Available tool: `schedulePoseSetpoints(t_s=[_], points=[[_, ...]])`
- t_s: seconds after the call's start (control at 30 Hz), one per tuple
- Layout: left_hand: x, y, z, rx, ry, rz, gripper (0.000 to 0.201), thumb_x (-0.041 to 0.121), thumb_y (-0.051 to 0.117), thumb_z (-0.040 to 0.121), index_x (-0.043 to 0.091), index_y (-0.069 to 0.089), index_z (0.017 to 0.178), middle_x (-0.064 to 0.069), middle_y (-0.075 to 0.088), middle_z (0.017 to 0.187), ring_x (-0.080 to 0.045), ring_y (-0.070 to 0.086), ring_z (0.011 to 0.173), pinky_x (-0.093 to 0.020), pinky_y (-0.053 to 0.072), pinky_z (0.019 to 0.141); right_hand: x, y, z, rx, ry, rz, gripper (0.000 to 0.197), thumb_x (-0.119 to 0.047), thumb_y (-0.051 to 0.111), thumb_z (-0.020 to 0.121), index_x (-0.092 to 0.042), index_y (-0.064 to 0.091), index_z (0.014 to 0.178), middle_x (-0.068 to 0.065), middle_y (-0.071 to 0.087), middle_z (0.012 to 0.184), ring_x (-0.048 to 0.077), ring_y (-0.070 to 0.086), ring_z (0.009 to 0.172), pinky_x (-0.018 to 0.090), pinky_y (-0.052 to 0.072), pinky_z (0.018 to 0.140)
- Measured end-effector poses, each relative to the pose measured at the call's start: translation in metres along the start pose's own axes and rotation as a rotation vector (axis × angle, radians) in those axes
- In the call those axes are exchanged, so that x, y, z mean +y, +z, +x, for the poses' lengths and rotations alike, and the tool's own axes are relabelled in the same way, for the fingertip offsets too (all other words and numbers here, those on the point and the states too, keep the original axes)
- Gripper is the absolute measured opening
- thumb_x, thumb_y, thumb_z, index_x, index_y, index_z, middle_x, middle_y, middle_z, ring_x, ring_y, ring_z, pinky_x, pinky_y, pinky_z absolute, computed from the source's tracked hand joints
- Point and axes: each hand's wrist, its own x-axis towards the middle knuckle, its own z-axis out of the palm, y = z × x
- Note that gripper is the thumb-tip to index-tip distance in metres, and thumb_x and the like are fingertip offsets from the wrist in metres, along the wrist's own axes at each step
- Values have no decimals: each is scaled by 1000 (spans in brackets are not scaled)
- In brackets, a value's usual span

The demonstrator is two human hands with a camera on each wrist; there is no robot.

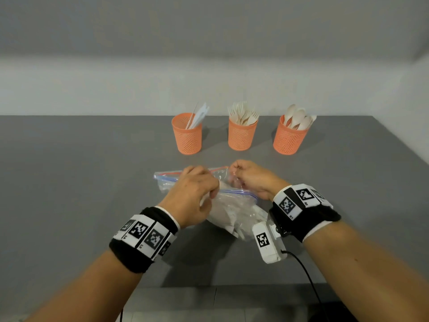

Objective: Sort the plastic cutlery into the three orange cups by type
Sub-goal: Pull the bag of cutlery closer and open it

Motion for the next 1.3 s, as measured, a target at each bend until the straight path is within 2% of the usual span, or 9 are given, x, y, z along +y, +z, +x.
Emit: schedulePoseSetpoints(t_s=[0.17,0.27,0.43,0.57,0.67,0.83,1.03,1.23,1.3], points=[[2,-11,-6,6,-467,-261,41,48,38,94,15,57,81,-4,62,60,-12,56,50,-31,49,62,-16,-22,-5,116,-93,99,22,-27,55,92,-6,56,98,-5,48,75,8,40,62,19,35,57],[-8,-8,-4,-20,-641,43,25,33,62,86,9,60,92,0,53,67,-20,49,62,-28,40,64,-15,-28,-17,-27,-107,-313,43,-25,77,74,-10,57,108,-8,59,89,8,55,78,17,41,66],[-8,5,7,-41,-767,173,41,19,70,78,9,47,111,-7,52,106,-27,52,93,-33,38,82,-2,-23,-20,-225,191,-772,7,-11,59,88,-14,58,82,3,54,71,16,58,59,27,54,59],[-23,5,12,-147,-789,345,21,25,56,88,16,68,103,-6,44,112,-27,40,108,-34,30,90,3,-34,-14,-176,384,-63,26,-5,35,99,-1,43,125,20,57,95,21,66,47,30,57,43],[-30,-1,12,-202,-826,329,24,35,61,85,17,67,99,-6,46,114,-29,40,112,-37,33,91,5,-46,-4,-101,218,581,27,7,29,96,7,50,114,17,67,97,32,69,70,41,58,57],[-52,-1,11,84,-1054,-398,38,9,70,79,12,41,55,-6,44,59,-25,51,63,-29,43,62,11,-43,4,12,7,928,28,10,30,91,1,57,92,9,72,67,18,71,62,35,59,59],[-59,0,15,360,-1331,-1611,23,-6,34,95,-3,54,84,-10,69,55,-15,68,48,-27,56,45,47,-42,4,-46,271,790,26,-2,44,91,-2,59,112,11,74,83,22,73,70,36,61,61],[-47,3,16,221,-1354,-1689,46,2,29,85,-5,62,53,-14,60,47,-16,46,24,-17,42,30,46,-49,17,86,197,1102,20,-2,33,97,3,53,98,21,67,93,30,70,76,49,54,73],[-49,7,16,220,-1325,-1652,47,5,34,88,3,59,48,-7,56,44,-14,46,25,-16,41,30,47,-43,21,125,159,1174,26,-1,30,97,5,55,94,18,69,77,25,70,62,43,58,60]])
